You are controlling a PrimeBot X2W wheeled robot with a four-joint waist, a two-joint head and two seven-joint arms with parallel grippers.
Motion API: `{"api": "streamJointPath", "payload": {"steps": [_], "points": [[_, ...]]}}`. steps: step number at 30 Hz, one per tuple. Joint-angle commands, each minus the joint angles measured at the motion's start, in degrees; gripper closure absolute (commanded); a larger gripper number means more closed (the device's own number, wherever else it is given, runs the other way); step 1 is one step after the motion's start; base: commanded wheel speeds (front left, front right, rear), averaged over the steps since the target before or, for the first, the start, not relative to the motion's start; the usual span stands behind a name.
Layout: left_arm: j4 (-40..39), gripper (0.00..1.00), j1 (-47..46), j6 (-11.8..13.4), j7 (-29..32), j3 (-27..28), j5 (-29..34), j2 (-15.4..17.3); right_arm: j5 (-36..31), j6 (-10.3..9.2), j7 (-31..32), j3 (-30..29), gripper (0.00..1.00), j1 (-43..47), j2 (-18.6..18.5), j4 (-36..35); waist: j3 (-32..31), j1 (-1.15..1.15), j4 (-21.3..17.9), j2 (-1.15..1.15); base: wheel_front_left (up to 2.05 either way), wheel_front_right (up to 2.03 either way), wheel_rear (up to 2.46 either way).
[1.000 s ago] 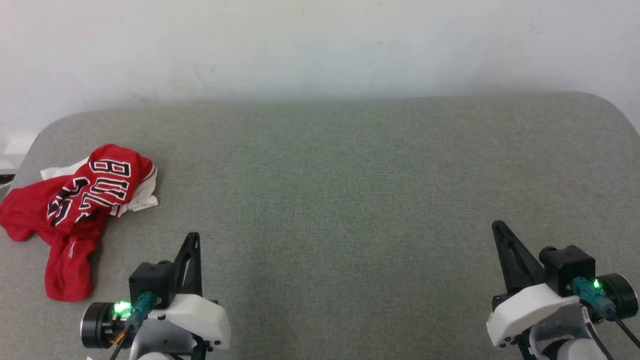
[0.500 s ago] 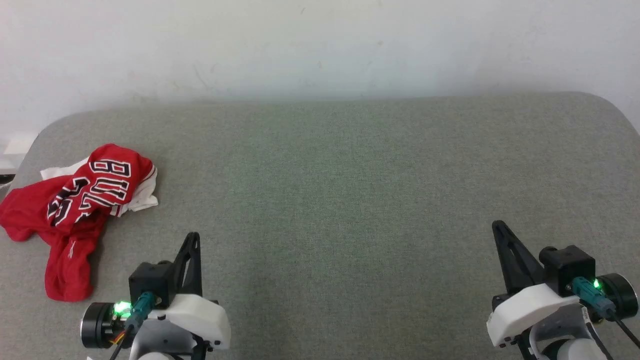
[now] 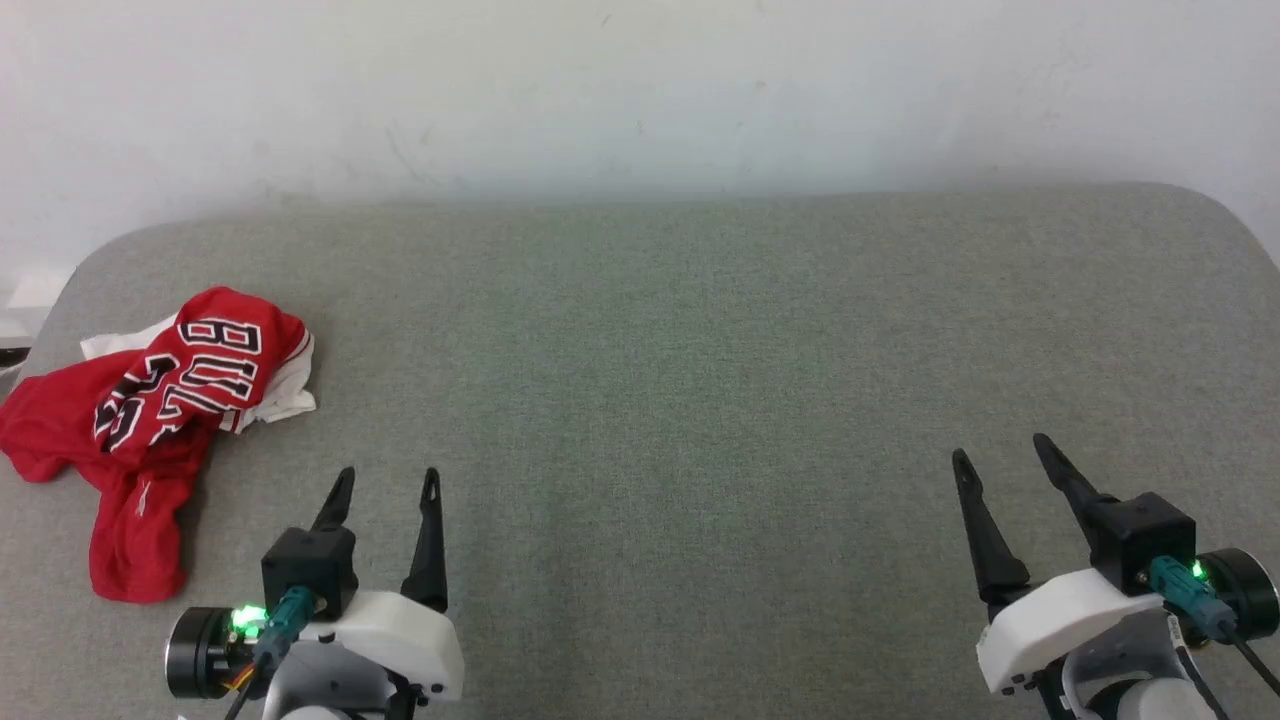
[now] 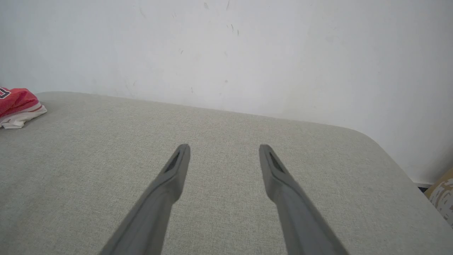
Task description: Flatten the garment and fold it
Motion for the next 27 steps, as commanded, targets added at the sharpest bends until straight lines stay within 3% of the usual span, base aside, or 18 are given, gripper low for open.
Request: {"api": "streamJointPath", "payload": {"steps": [1, 13, 27], "points": [[0.34, 0.0, -0.17, 0.09, -0.54, -0.17, -0.29, -0.01, 0.32, -0.01, -0.55, -0.3, 0.0, 0.03, 0.02, 0.01, 0.02, 0.0, 0.01, 0.0, 0.0, 0.0, 0.0], [1.02, 0.0, -0.45, 0.29, -1.98, -0.45, -0.53, 0.07, 0.54, -0.02, -1.99, -0.46, 0.0, 0.23, 0.04, -0.61, 0.07, 0.0, 1.04, 0.0, 0.0, 0.0, 0.0], [1.26, 0.0, -0.48, 0.61, -3.66, -0.5, -0.9, 0.22, 0.15, -0.03, -3.66, 0.39, 0.0, 0.29, 0.06, -0.78, 0.23, 0.0, 4.89, 0.0, 0.0, 0.0, 0.0]]}}
